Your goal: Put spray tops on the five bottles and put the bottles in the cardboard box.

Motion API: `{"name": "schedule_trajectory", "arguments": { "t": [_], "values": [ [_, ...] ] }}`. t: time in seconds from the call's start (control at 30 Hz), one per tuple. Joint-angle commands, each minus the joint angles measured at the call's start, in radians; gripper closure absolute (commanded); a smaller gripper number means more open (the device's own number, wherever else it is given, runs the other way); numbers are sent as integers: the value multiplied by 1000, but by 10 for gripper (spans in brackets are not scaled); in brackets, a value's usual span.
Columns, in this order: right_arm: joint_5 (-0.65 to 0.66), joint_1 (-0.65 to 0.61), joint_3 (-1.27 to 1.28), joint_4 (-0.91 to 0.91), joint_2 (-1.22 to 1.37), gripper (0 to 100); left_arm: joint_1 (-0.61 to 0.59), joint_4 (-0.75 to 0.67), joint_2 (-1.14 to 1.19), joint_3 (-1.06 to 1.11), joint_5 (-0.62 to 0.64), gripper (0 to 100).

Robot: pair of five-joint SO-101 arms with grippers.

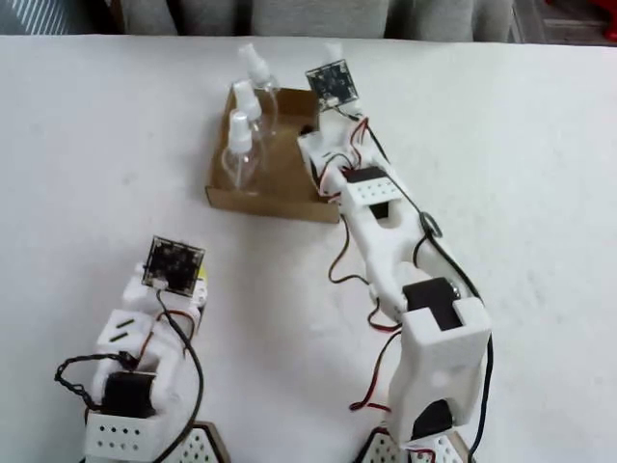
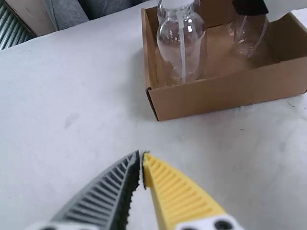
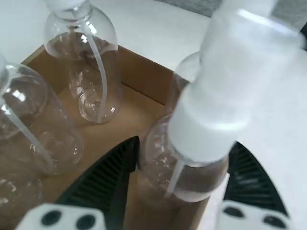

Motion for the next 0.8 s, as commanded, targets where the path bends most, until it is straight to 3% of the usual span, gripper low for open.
{"name": "schedule_trajectory", "arguments": {
  "t": [0.0, 0.57, 0.77],
  "values": [
    [12, 2, -18, 8, -10, 751, -7, -38, -13, -3, -8, 977],
    [21, -16, -25, 41, -35, 747, -7, -40, -13, -3, -8, 977],
    [21, -25, -25, 137, -99, 654, -7, -40, -13, -3, -8, 977]
  ]
}}
